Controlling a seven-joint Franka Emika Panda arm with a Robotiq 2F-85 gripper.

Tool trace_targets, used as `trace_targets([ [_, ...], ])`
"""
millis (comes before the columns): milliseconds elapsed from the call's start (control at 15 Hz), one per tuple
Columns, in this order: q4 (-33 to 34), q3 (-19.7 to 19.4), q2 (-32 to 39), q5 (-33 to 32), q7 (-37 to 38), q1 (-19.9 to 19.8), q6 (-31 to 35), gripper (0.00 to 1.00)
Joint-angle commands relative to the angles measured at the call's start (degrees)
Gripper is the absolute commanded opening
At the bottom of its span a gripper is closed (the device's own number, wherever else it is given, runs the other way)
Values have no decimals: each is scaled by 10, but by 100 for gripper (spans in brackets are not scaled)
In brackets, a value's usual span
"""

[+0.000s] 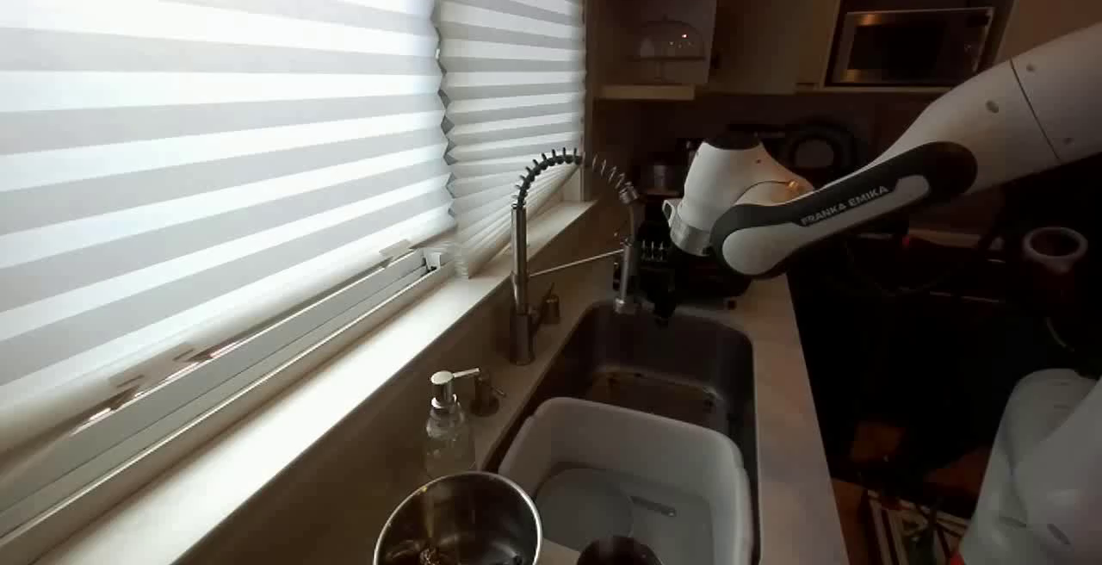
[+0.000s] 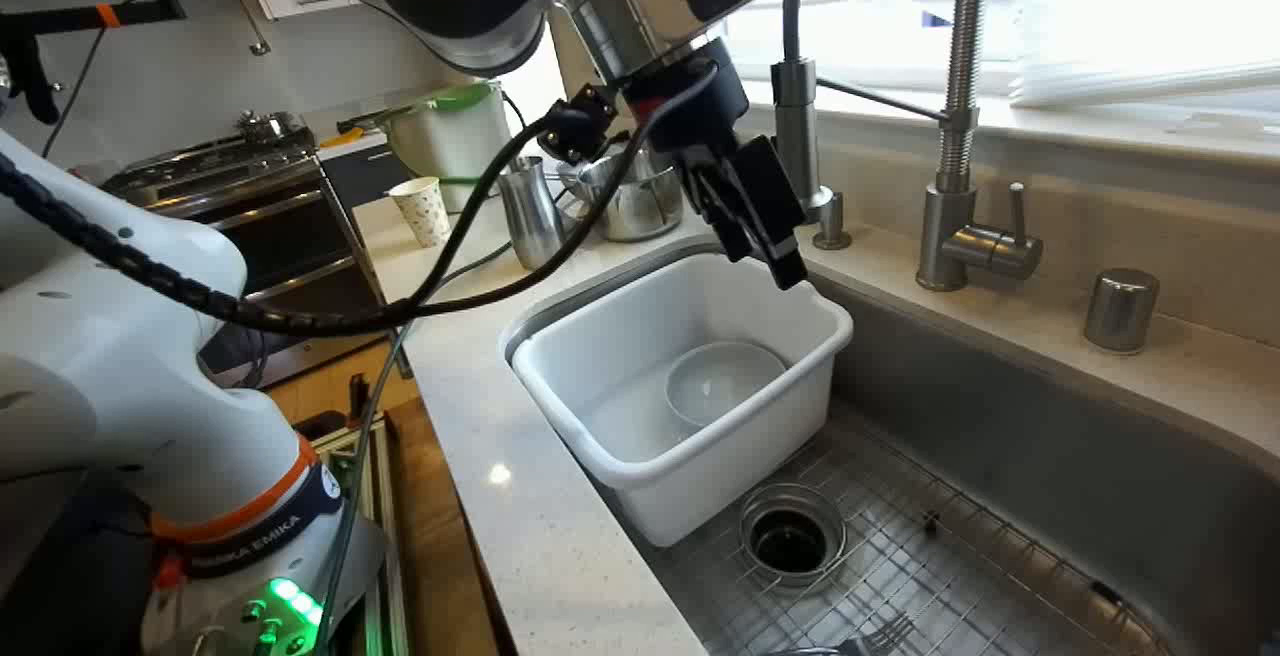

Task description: Turn the faucet to the left then turn it on

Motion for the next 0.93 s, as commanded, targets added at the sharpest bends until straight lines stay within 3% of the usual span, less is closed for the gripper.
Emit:
trace_targets([
  [0, 1, -2, 0, 0, 0, 2, -2, 100],
  [533, 1, -2, 0, 0, 0, 2, -2, 100],
  [867, -8, 19, -40, -18, 37, -8, -69, 100],
])
